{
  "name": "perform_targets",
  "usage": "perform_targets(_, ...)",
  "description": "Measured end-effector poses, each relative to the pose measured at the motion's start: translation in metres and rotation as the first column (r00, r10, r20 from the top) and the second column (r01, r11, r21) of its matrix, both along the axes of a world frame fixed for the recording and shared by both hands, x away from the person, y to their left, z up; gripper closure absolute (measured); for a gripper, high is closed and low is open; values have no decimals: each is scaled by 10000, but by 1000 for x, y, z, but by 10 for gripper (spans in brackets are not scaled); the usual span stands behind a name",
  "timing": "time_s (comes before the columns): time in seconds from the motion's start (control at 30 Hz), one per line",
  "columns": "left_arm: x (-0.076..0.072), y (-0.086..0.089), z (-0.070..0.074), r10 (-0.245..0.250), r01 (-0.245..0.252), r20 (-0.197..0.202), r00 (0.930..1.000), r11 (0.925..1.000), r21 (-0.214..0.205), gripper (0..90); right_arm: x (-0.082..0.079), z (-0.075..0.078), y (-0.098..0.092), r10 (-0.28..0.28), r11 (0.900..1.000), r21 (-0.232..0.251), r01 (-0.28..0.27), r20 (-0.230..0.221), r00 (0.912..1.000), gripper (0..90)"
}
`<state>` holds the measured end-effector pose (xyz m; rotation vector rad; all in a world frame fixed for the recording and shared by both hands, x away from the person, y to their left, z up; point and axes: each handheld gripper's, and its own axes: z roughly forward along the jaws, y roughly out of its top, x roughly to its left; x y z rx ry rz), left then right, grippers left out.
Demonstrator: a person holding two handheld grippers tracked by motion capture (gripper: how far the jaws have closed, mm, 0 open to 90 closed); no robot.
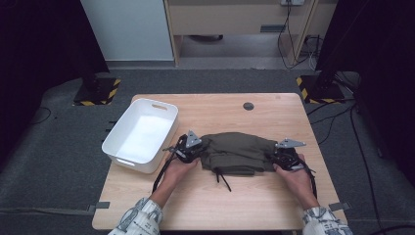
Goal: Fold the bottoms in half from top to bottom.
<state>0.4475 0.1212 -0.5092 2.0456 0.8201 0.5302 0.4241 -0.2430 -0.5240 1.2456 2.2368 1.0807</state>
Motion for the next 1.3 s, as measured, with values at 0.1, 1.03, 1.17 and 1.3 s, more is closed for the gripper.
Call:
perform_targets(0.1,7,1,1,287,-288,-47,9996,9987,-410,834,5,0,-6,-247,9993,299,245,72,9997,890)
perform_targets(1.03,3,-19,-3,-44,51,178,9998,9994,-346,285,6,-7,-9,-95,9986,521,113,-344,9994,890)
perform_targets(1.17,2,-28,-5,-134,133,256,9996,9999,24,481,5,-7,-8,-120,9986,515,137,-328,9994,890)
perform_targets(1.3,3,-31,-10,-275,272,136,9995,9994,206,703,5,-7,-8,-157,9986,498,173,-308,9994,890)
